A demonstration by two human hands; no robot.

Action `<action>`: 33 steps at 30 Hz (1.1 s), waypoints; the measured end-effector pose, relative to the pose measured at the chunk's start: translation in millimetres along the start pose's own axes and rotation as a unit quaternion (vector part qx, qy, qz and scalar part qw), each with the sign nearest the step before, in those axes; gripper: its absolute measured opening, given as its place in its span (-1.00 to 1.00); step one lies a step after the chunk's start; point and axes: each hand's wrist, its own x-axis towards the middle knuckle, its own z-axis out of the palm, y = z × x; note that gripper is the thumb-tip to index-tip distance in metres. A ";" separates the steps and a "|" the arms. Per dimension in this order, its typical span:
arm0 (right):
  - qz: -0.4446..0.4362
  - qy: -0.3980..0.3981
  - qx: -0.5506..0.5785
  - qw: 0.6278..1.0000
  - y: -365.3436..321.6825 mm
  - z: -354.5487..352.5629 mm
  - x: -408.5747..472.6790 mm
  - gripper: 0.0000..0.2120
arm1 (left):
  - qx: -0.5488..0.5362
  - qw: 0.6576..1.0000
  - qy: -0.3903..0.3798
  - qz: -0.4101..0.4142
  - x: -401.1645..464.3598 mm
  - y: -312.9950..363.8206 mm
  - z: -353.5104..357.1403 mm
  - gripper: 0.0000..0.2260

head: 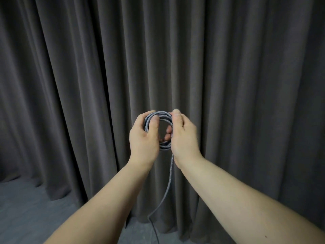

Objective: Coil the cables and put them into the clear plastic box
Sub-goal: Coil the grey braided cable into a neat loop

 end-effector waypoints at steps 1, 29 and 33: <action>-0.004 0.010 -0.005 1.000 0.6 -0.4 1.9 -0.61 | 0.005 1.000 -0.006 0.005 -2.3 1.8 0.3 -0.86; 0.041 -0.225 -0.051 0.972 4.4 -39.7 11.2 -0.73 | -0.206 0.978 -0.007 -0.045 16.0 17.8 -1.9 -0.87; 0.230 -0.409 -0.153 0.870 22.0 -60.1 -2.2 -0.81 | -0.192 0.977 0.089 -0.029 39.9 17.9 -17.8 -0.85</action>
